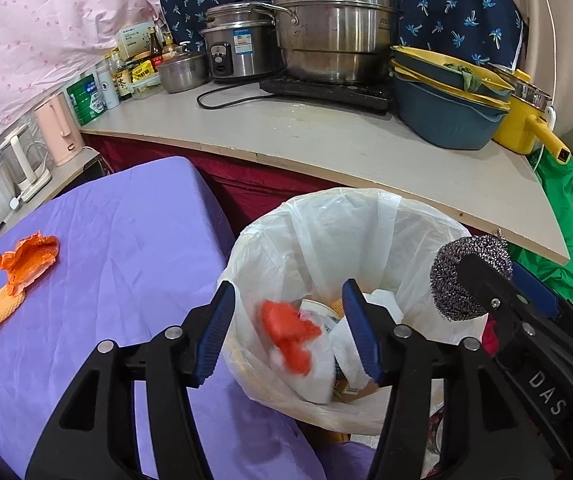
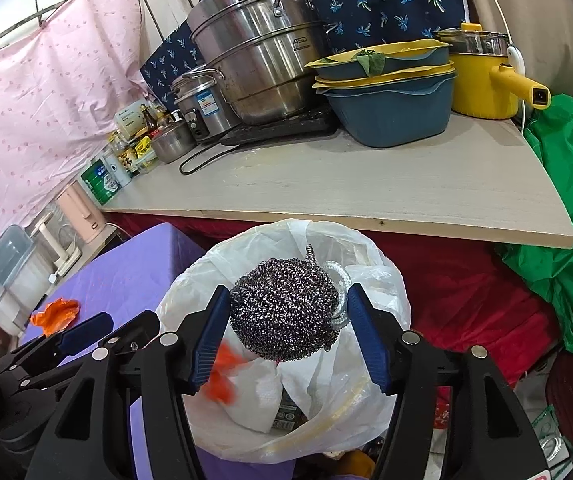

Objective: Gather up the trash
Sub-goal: 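Move both open tools back toward the orange bag and yellow mesh sleeve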

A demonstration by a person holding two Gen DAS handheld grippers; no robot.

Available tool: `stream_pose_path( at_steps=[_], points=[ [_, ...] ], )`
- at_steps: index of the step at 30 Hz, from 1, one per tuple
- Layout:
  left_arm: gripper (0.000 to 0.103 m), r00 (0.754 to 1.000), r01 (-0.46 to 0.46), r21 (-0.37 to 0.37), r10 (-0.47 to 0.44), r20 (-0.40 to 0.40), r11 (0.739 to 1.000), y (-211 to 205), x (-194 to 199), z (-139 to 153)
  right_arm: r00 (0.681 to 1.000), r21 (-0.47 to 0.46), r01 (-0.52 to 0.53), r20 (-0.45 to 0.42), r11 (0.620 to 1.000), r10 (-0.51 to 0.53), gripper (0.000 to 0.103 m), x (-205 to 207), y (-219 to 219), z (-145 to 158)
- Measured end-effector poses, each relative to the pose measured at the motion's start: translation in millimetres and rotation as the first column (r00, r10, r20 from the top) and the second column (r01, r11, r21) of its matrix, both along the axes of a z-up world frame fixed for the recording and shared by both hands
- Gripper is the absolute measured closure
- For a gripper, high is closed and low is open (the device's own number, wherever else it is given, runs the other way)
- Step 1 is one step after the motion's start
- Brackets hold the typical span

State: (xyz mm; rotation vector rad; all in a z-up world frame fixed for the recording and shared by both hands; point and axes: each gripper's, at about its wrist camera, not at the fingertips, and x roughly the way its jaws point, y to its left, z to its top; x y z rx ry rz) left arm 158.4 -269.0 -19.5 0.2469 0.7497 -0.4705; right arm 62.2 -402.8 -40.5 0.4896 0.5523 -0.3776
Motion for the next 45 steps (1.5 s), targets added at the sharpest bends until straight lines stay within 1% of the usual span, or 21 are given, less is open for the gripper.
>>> stream_pose_path(
  at_steps=[2, 3, 5, 16, 24, 34, 45],
  points=[
    [0.044, 1.0, -0.008, -0.004, 0.008, -0.002, 1.0, 2, 2, 1, 1.0, -0.002, 0.002, 0.004, 1.0, -0.002, 0.043, 0, 0, 2],
    [0.044, 1.0, -0.01, -0.008, 0.01, -0.002, 1.0, 3, 2, 1, 1.0, -0.005, 0.003, 0.008, 1.0, -0.003, 0.043, 0, 0, 4],
    [0.044, 1.0, -0.013, -0.008, 0.013, -0.002, 1.0, 5, 3, 2, 1.0, -0.013, 0.006, 0.016, 1.0, -0.006, 0.04, -1, 2, 8],
    [0.044, 1.0, -0.029, -0.023, 0.029, 0.006, 0.999, 17, 3, 11, 1.0, -0.038, -0.008, 0.029, 0.999, 0.009, 0.04, -1, 16, 22],
    [0.043, 0.998, -0.057, -0.042, 0.058, 0.02, 0.997, 40, 2, 24, 0.999, -0.051, -0.023, 0.044, 0.998, 0.025, 0.039, -3, 33, 36],
    [0.042, 0.992, -0.121, -0.076, 0.123, 0.032, 0.99, 91, 1, 41, 0.994, -0.085, -0.093, 0.053, 0.992, 0.098, 0.039, 6, 79, 56],
    [0.042, 0.975, -0.218, -0.087, 0.221, 0.033, 0.972, 172, 4, 49, 0.98, -0.107, -0.186, 0.044, 0.977, 0.192, 0.039, 22, 145, 68]
  ],
)
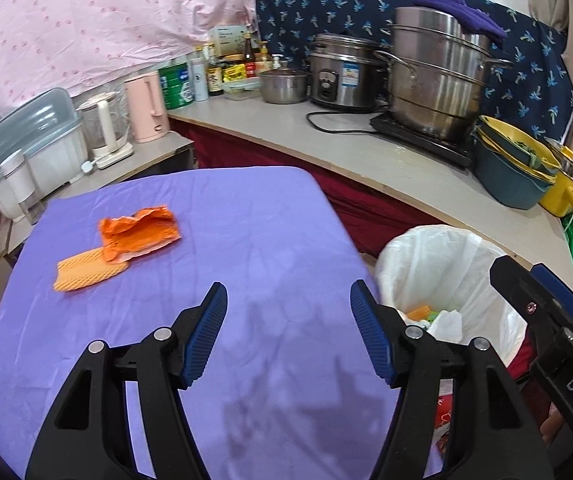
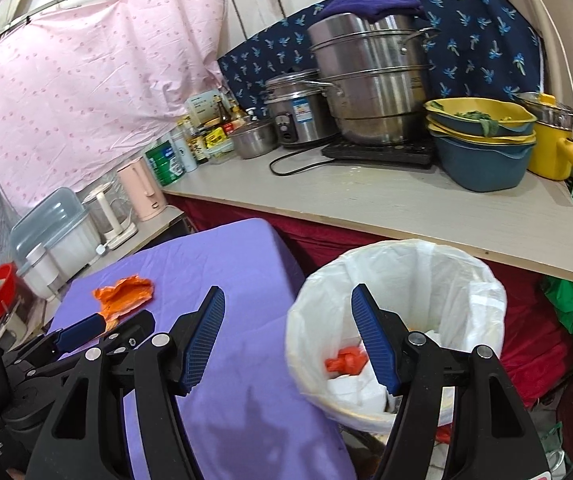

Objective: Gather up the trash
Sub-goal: 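Move both open tools back toward the orange bag and yellow mesh sleeve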

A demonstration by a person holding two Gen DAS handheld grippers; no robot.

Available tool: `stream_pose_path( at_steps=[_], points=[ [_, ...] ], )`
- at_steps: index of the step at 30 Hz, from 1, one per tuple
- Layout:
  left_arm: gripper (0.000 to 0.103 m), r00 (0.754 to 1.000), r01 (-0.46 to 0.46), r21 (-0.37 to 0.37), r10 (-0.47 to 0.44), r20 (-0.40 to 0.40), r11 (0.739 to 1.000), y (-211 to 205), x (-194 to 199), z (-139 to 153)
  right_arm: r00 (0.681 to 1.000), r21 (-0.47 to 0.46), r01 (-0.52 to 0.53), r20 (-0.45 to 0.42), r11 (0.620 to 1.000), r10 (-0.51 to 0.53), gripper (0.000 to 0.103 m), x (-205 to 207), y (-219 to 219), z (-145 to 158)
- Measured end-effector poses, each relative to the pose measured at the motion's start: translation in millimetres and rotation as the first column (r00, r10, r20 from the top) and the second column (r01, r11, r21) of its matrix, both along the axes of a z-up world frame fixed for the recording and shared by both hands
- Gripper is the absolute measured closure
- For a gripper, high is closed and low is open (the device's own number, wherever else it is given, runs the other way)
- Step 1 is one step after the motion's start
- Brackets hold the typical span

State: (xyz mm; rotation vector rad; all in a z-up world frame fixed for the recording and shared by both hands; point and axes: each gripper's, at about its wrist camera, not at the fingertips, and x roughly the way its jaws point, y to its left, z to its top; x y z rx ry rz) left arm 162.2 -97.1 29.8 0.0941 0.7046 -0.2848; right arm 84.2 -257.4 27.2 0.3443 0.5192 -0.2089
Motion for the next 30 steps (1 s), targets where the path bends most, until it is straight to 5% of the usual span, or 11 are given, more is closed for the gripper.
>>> stream_pose_path(
  at_steps=[15, 30],
  points=[
    [0.039, 0.986, -0.163, -0.003, 0.162, -0.022, 0.987, 118, 8, -11, 0.989, -0.018, -0.139, -0.043, 0.99, 0.138, 0.038, 35, 90, -5],
    [0.038, 0.94, -0.336, 0.015, 0.336, -0.065, 0.942, 222, 38, -36, 0.956, 0.006, -0.279, -0.096, 0.96, 0.278, 0.038, 100, 177, -29]
  ],
)
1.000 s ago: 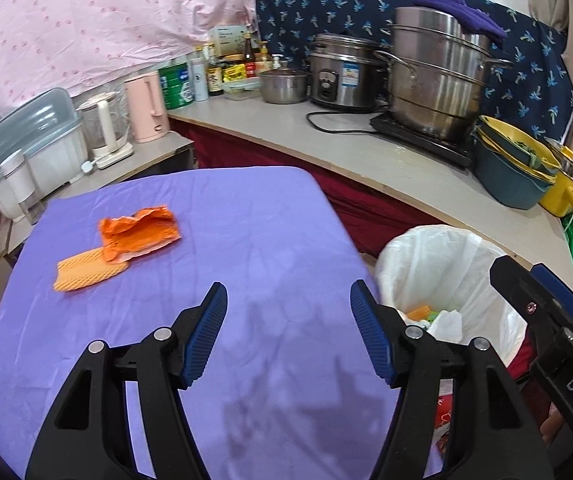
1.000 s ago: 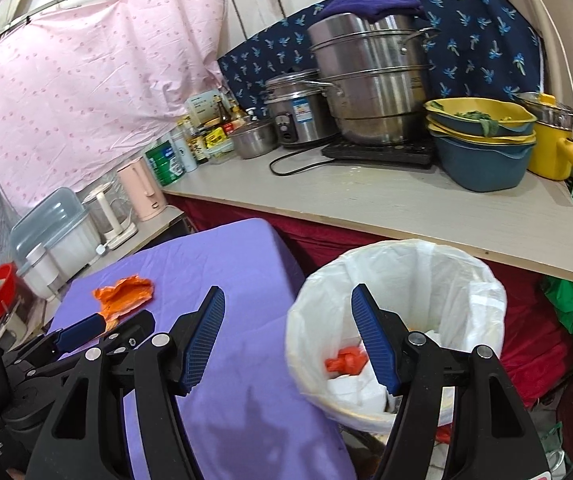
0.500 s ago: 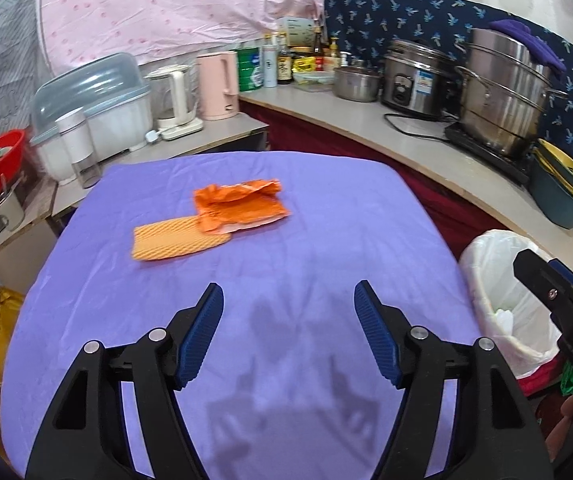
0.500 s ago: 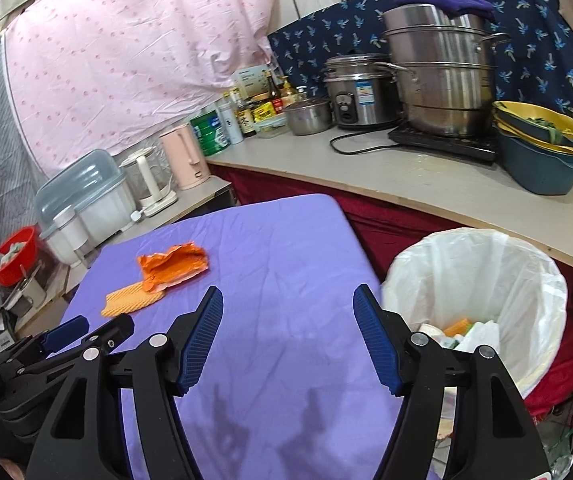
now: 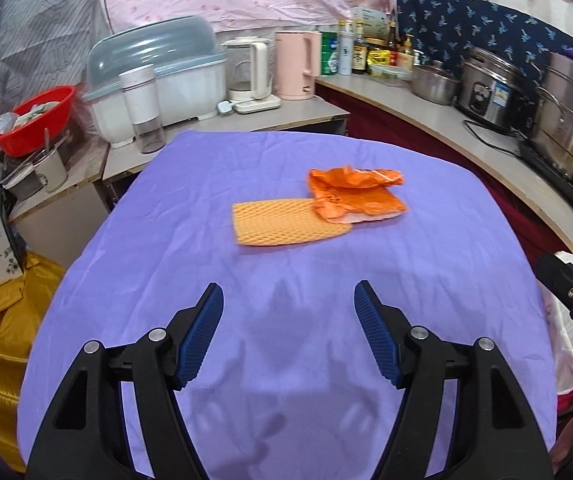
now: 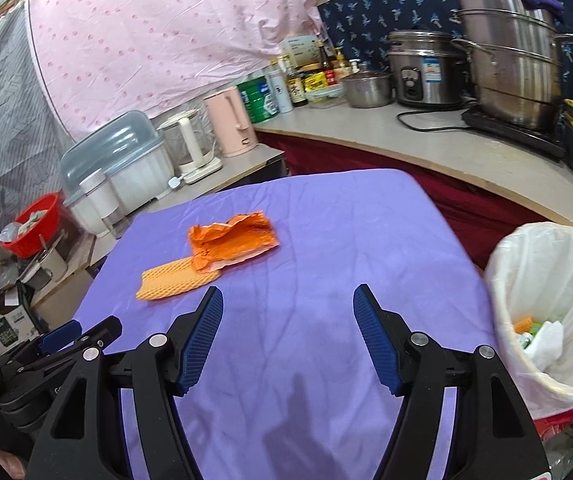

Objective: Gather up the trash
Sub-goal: 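Move both open tools back toward the orange bag and yellow mesh sleeve, then grasp the yellow mesh sleeve with the left tool while the right tool grasps the orange snack bag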

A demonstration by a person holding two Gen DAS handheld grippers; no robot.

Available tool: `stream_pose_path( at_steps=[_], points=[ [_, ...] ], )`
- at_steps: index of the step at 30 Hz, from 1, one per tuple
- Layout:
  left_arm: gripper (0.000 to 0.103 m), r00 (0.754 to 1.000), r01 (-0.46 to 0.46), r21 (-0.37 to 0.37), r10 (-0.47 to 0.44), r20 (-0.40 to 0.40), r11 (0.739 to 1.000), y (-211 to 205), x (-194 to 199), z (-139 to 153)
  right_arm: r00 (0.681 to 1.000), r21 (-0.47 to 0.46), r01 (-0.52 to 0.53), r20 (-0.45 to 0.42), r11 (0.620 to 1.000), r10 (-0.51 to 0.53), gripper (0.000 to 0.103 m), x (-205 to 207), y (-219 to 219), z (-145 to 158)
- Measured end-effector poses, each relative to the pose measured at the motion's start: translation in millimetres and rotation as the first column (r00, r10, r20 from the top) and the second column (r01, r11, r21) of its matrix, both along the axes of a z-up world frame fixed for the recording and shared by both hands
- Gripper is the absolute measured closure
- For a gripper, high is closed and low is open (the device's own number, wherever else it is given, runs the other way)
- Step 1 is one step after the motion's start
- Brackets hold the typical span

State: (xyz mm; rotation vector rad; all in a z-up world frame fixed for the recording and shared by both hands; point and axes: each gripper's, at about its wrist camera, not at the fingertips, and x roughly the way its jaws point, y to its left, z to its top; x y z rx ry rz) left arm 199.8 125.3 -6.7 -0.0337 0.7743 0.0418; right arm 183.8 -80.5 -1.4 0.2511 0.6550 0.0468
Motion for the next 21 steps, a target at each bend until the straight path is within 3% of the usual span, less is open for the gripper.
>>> stream_pose_path(
  at_steps=[13, 21],
  points=[
    [0.038, 0.997, -0.066, -0.004, 0.065, -0.039, 0.998, 38, 55, -21, 0.998, -0.001, -0.066, -0.014, 0.998, 0.066, 0.038, 78, 46, -13],
    [0.028, 0.995, -0.081, -0.029, 0.08, -0.063, 0.996, 48, 94, -38, 0.997, 0.063, -0.055, -0.047, 0.996, 0.058, 0.038, 132, 47, -31]
  ],
)
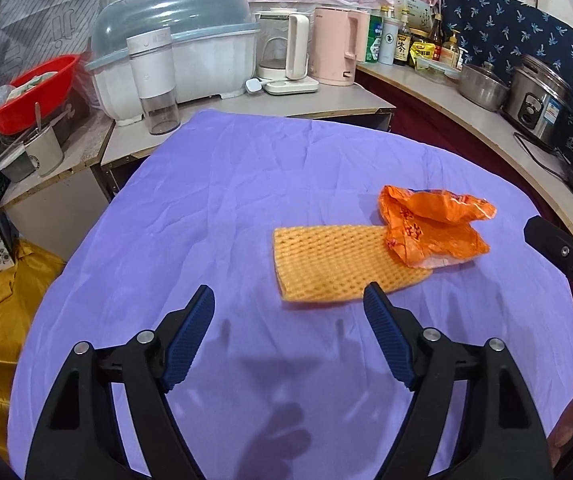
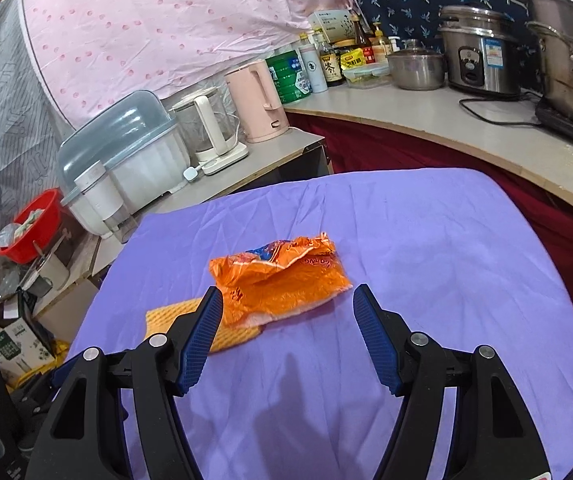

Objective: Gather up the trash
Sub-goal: 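Grasp the yellow mesh sleeve with the left tool while the right tool grasps the orange snack bag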

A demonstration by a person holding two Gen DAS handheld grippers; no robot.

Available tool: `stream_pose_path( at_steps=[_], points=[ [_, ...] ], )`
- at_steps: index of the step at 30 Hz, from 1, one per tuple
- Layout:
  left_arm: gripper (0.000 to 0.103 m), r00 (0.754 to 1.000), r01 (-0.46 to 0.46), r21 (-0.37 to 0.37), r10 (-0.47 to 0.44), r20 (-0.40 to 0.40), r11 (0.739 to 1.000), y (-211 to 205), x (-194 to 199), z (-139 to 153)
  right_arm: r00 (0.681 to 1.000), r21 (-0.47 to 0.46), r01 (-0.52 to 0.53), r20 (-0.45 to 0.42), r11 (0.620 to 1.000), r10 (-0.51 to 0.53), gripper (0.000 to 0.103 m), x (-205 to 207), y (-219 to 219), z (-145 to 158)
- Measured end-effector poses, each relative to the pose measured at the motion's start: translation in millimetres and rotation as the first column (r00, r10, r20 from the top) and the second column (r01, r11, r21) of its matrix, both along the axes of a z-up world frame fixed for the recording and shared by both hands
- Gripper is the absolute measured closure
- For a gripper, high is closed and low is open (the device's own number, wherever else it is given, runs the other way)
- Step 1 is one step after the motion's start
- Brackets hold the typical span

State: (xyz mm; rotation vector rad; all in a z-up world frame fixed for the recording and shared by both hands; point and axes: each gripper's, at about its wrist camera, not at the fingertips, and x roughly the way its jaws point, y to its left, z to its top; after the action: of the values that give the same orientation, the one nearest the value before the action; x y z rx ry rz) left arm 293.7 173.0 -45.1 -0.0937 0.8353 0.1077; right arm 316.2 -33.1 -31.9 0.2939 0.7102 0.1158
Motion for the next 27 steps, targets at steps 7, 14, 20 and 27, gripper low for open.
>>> stream_pose_path(
  at_steps=[7, 14, 20, 27],
  points=[
    [0.027, 0.999, 0.001, -0.016, -0.001, -0.035, 1.0, 1, 32, -17, 0.999, 0.061, 0.021, -0.04, 0.998, -0.018, 0.038, 35, -7, -19],
    [0.028, 0.998, 0.015, -0.027, -0.016, -0.057, 1.0, -2, 53, -34, 0.997, 0.142, 0.008, -0.075, 0.99, 0.003, 0.039, 62, -8, -36],
    [0.044, 0.996, 0.043, -0.046, -0.047, -0.079, 0.998, -8, 62, -44, 0.992, 0.157, -0.051, -0.105, 0.986, 0.068, 0.077, 71, 6, -49],
    [0.082, 0.996, 0.052, -0.058, -0.057, -0.075, 0.997, -8, 58, -42, 0.997, 0.153, -0.053, -0.048, 0.987, 0.061, 0.095, 51, -1, -36]
  ],
)
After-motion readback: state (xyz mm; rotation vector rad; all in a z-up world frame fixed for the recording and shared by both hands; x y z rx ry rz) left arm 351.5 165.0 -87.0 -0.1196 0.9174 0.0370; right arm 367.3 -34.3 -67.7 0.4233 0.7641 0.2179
